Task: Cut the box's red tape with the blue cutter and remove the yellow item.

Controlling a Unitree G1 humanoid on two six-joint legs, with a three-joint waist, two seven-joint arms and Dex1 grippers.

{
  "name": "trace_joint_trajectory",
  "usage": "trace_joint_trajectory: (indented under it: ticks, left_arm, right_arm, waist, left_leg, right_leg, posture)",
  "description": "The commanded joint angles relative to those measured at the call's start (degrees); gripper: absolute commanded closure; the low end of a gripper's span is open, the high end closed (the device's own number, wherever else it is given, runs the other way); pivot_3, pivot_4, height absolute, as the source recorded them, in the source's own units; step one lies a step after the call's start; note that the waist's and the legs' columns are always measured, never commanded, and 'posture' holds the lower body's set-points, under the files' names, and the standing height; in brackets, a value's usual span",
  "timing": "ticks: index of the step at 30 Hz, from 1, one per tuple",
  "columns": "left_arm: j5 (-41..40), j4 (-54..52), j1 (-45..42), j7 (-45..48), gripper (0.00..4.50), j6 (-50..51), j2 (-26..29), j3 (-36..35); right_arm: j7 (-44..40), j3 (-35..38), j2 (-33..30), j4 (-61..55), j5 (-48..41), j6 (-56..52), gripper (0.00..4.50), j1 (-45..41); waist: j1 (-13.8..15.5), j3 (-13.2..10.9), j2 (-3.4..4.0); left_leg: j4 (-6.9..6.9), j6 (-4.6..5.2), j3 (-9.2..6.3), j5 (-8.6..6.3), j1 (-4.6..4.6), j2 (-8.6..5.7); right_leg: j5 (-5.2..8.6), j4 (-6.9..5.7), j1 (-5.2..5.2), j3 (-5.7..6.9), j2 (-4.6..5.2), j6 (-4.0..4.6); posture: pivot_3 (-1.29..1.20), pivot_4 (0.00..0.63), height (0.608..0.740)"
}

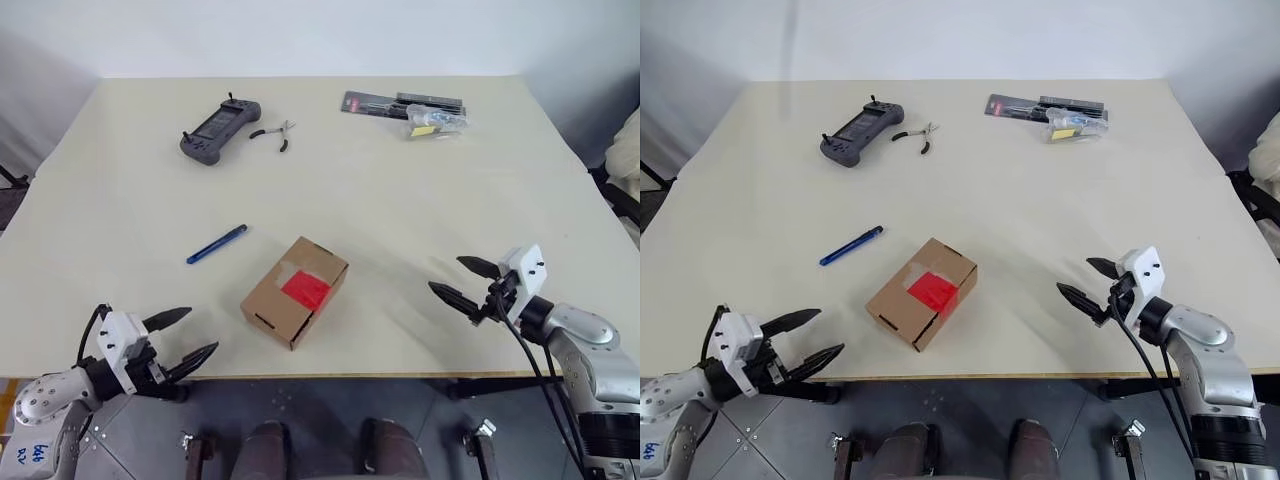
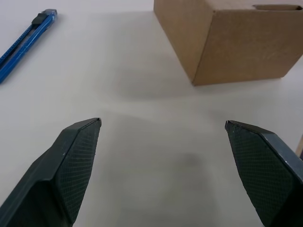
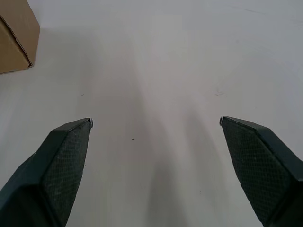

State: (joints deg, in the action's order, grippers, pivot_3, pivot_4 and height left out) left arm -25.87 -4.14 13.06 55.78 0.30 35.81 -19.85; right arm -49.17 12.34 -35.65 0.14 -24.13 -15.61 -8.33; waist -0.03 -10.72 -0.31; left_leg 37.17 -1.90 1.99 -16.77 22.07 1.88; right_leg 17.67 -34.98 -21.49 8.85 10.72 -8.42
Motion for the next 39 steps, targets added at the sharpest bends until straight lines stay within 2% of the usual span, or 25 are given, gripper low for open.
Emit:
trace_joint_trajectory:
  ticks: [1, 7, 11, 13, 15, 17, 26, 27, 32, 39]
  left_arm:
    - [0.2, -1.0, -0.1, -1.3, 0.05, -0.7, -0.2, -0.6]
    - [-1.0, -2.5, -1.7, -4.5, 0.05, 5.7, 0.3, -0.1]
    - [-1.1, -2.6, -3.7, -3.8, 0.05, 7.7, 0.7, 1.3]
    - [0.2, -1.3, -5.2, -3.7, 0.44, 8.8, 1.5, 2.5]
    - [0.2, -0.8, -6.8, -3.8, 0.89, 9.6, 1.4, 3.3]
    - [0.8, -0.1, -9.1, -4.1, 1.55, 9.9, 0.9, 4.6]
    - [4.3, 7.4, -21.0, -1.5, 4.49, 8.3, -0.8, 13.4]
    - [4.8, 8.7, -22.7, -0.1, 4.5, 7.9, -1.2, 15.0]
    - [6.1, 12.9, -28.1, 4.0, 4.5, 6.4, -3.0, 19.5]
    - [6.9, 15.3, -32.2, 9.6, 4.5, 6.7, -5.8, 25.2]
  right_arm:
    - [0.3, 1.7, -0.6, -1.7, -0.7, 0.5, 0.0, 0.1]
    - [1.8, 1.8, -0.6, -3.9, -2.4, -4.1, 0.0, 0.2]
    - [3.5, -1.1, -2.1, -7.4, -0.2, -8.6, 0.0, 0.7]
    - [3.7, -2.0, -1.8, -9.1, 0.6, -7.9, 0.0, 0.9]
    - [4.7, -2.9, -1.7, -11.2, 1.5, -8.2, 0.37, 1.1]
    - [6.6, -3.8, -1.5, -13.7, 1.4, -11.1, 0.93, 1.0]
    - [5.3, -14.7, -1.0, -21.7, -0.7, -23.2, 4.19, -4.5]
    - [4.5, -17.2, -0.4, -21.7, -0.3, -23.5, 4.48, -6.2]
    - [4.8, -23.0, 3.2, -17.8, 1.9, -24.2, 4.48, -13.5]
    - [5.8, -24.0, 9.0, -9.3, 3.8, -22.9, 4.48, -22.9]
  waist:
    - [0.0, 0.0, 0.0]
    - [0.0, 0.0, 0.0]
    - [0.0, 0.0, 0.0]
    - [0.1, 0.0, 0.0]
    - [0.1, 0.0, 0.0]
    - [0.1, 0.0, 0.0]
    - [0.1, 0.0, -0.02]
    - [0.0, 0.0, -0.02]
    - [0.0, 0.0, -0.03]
    - [0.1, 0.0, -0.04]
  left_leg:
    - [0.0, 0.0, 0.0, 0.0, 0.0, 0.0]
    - [0.02, 0.01, 0.01, -0.01, 0.0, 0.0]
    - [0.01, 0.01, 0.01, -0.01, 0.0, 0.0]
    - [0.02, 0.01, 0.01, -0.01, 0.0, 0.0]
    - [0.03, 0.01, 0.01, -0.01, 0.0, 0.0]
    - [0.02, 0.01, 0.03, -0.01, 0.0, 0.0]
    - [0.06, 0.0, 0.04, -0.01, 0.0, 0.0]
    - [0.06, 0.0, 0.03, -0.01, 0.0, 0.0]
    - [0.09, -0.01, 0.04, 0.0, 0.0, 0.0]
    - [0.19, -0.01, 0.05, 0.0, 0.05, 0.0]
  right_leg:
    - [0.0, 0.0, 0.0, 0.0, 0.0, 0.0]
    - [0.0, -0.02, 0.0, -0.02, 0.0, 0.0]
    - [0.0, -0.03, -0.01, -0.03, 0.0, 0.0]
    - [0.0, -0.03, -0.01, -0.03, 0.0, 0.0]
    - [0.0, -0.03, -0.01, -0.04, 0.0, 0.0]
    - [0.0, -0.03, -0.02, -0.05, 0.0, 0.0]
    - [0.0, -0.06, -0.03, -0.08, -0.02, 0.0]
    - [0.0, -0.07, -0.05, -0.07, -0.04, 0.0]
    - [0.0, -0.11, -0.06, -0.08, -0.04, 0.0]
    - [-0.01, -0.13, -0.06, -0.09, -0.04, -0.01]
  posture:
    - [0.0, 0.15, 0.74]
    - [0.0, 0.15, 0.74]
    - [0.0, 0.15, 0.74]
    - [0.0, 0.15, 0.74]
    - [0.0, 0.15, 0.74]
    - [0.0, 0.15, 0.74]
    - [0.0, 0.15, 0.74]
    - [0.0, 0.15, 0.74]
    - [0.0, 0.15, 0.74]
    - [0.0, 0.15, 0.74]
